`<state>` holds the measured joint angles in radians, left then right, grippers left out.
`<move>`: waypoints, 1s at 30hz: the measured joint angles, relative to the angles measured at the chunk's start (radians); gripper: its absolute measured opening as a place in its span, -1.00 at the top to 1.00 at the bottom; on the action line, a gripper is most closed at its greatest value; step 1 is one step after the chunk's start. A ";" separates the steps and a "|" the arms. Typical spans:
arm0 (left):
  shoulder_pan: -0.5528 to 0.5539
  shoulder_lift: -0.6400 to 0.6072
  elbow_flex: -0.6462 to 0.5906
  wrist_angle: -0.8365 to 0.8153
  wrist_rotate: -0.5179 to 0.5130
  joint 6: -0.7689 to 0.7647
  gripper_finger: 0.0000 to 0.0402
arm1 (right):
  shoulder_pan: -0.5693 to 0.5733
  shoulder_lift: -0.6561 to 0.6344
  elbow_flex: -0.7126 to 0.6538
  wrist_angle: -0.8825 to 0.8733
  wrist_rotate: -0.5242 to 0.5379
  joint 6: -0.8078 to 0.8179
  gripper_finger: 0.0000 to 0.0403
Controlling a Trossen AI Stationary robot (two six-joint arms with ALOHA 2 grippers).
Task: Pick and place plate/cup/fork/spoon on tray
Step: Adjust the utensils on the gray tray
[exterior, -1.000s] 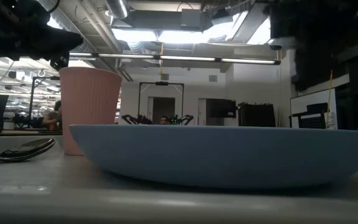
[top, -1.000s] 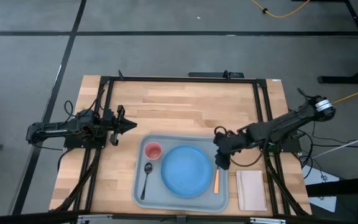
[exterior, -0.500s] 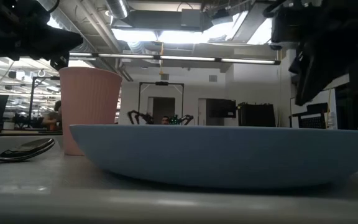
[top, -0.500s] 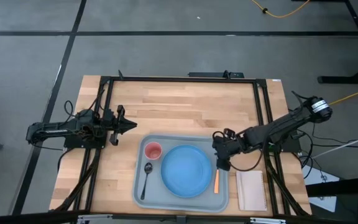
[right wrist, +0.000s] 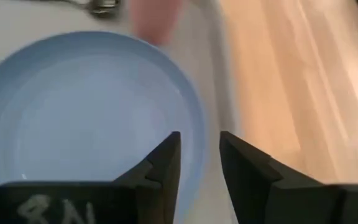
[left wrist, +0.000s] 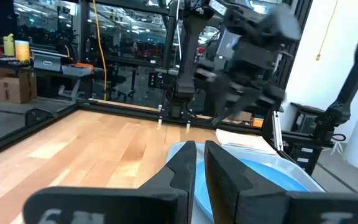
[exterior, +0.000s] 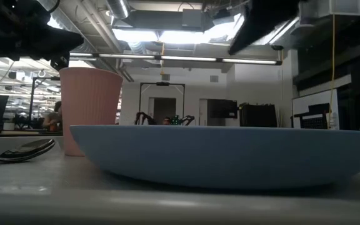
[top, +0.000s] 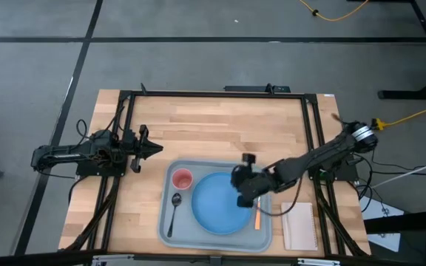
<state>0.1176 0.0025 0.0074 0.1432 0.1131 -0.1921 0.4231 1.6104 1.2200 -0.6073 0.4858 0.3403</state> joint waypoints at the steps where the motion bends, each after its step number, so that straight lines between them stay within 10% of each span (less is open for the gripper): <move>1: 0.000 0.000 0.000 0.000 0.000 0.000 0.86 | 0.003 0.032 0.028 0.001 0.000 -0.032 0.43; 30: 0.000 0.000 0.000 0.000 0.000 0.000 0.86 | 0.221 0.685 0.648 -0.282 -0.024 0.264 0.98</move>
<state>0.1175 0.0025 0.0074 0.1429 0.1130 -0.1917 0.6439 2.2954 1.8682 -0.8894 0.4622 0.6045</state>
